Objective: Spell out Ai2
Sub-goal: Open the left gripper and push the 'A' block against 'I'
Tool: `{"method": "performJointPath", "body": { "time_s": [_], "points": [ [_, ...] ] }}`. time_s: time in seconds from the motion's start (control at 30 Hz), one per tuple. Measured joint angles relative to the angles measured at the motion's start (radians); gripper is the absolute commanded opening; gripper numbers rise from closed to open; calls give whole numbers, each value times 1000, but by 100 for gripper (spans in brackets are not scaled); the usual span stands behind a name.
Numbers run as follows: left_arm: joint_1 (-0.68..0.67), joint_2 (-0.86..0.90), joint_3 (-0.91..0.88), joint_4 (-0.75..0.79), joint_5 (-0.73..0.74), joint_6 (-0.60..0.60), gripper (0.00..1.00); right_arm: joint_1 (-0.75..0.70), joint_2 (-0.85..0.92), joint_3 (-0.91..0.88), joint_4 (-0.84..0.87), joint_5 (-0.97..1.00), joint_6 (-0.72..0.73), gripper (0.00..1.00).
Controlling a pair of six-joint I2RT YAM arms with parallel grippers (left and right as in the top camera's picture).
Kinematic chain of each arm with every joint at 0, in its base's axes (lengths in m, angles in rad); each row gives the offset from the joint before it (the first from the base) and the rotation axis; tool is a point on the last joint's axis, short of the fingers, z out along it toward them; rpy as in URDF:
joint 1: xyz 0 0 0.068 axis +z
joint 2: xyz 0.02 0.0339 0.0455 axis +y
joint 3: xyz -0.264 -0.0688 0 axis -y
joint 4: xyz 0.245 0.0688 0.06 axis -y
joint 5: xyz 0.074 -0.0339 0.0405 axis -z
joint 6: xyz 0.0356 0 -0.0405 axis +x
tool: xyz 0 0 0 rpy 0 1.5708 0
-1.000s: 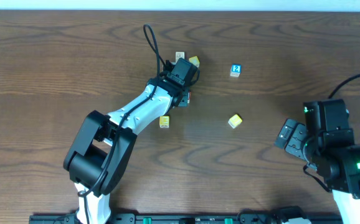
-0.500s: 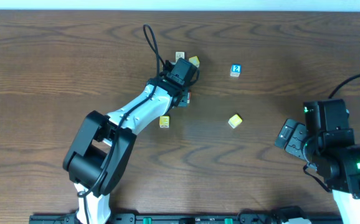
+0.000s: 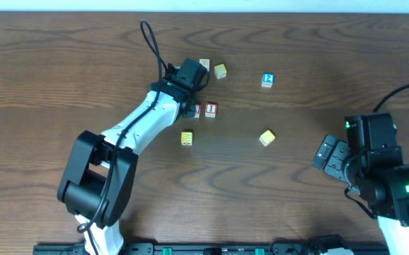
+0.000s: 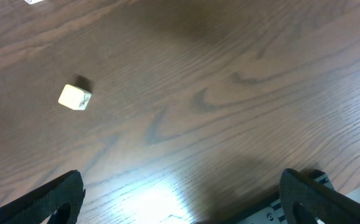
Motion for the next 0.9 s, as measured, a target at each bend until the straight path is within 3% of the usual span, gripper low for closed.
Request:
{"method": "performJointPath", "body": {
  "time_s": [0.2, 0.47, 0.9],
  "points": [
    [5, 0, -52, 83, 10, 3, 36, 0, 0, 0, 0, 0, 0, 99],
    [6, 0, -119, 159, 76, 6, 43, 0, 0, 0, -1, 0, 0, 99],
    [6, 0, -119, 186, 142, 6, 43, 0, 0, 0, -4, 0, 0, 99]
  ]
}}
